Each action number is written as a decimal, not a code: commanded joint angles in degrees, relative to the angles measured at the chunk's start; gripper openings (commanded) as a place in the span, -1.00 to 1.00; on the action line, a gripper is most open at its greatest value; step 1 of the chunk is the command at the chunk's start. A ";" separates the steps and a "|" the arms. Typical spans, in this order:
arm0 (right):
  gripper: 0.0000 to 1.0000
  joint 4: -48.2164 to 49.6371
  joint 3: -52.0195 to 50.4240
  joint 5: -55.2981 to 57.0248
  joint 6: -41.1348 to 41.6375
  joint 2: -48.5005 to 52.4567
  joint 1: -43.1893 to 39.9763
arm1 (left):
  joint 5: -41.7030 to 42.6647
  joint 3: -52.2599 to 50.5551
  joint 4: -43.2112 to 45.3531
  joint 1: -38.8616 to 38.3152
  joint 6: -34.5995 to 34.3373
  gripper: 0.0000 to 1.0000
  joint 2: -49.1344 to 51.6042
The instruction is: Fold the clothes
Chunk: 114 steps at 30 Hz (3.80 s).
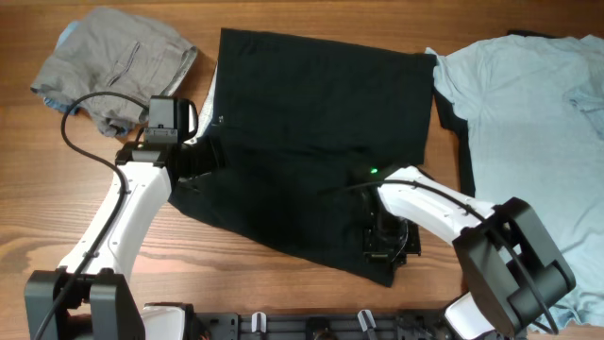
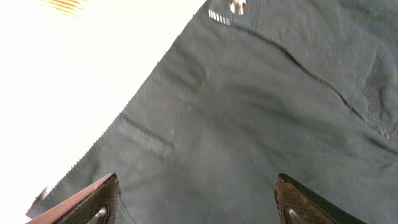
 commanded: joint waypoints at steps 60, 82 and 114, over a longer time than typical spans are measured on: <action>0.50 22.47 -21.59 -18.25 13.42 -19.85 -5.51 | 5.99 -2.58 -6.58 14.51 -7.39 -0.92 18.08; -0.92 6.36 -1.64 -18.58 1.11 -25.83 -5.51 | 9.62 5.44 -16.92 14.53 -5.42 -0.92 8.85; -0.91 49.11 16.41 -12.11 0.44 -6.49 -19.28 | -6.71 17.38 2.78 10.34 -7.45 -0.92 4.39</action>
